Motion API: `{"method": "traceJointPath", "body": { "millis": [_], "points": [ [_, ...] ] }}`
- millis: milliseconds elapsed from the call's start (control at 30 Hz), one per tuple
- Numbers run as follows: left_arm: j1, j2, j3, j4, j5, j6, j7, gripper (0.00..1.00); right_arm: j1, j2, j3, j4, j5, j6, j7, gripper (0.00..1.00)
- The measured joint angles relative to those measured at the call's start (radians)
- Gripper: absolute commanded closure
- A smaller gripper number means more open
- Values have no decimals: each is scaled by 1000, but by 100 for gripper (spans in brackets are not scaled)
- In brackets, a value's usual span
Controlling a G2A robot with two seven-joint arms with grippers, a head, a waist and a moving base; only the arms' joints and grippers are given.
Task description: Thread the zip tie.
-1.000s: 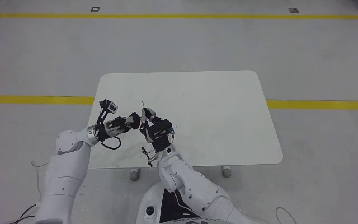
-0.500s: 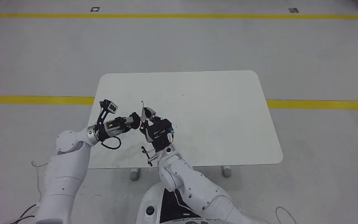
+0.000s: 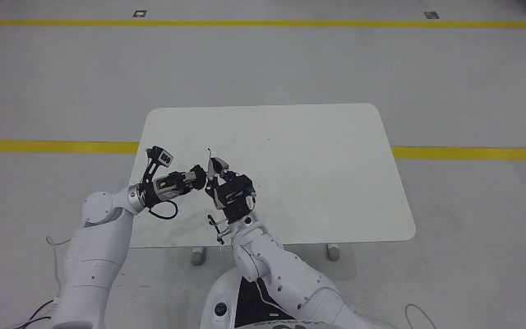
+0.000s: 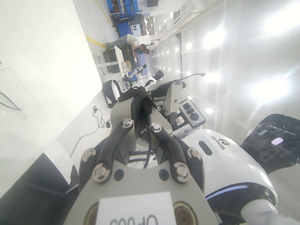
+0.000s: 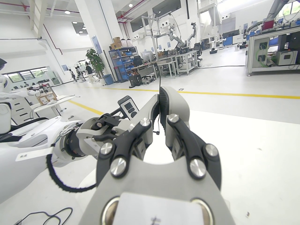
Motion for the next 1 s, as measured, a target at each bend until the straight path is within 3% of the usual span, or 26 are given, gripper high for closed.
{"method": "traceJointPath", "body": {
  "millis": [1000],
  "points": [
    [0, 0, 0, 0, 0, 0, 0, 100, 0, 0, -3, 2, 5, -5, 9, 100]
  ]
}}
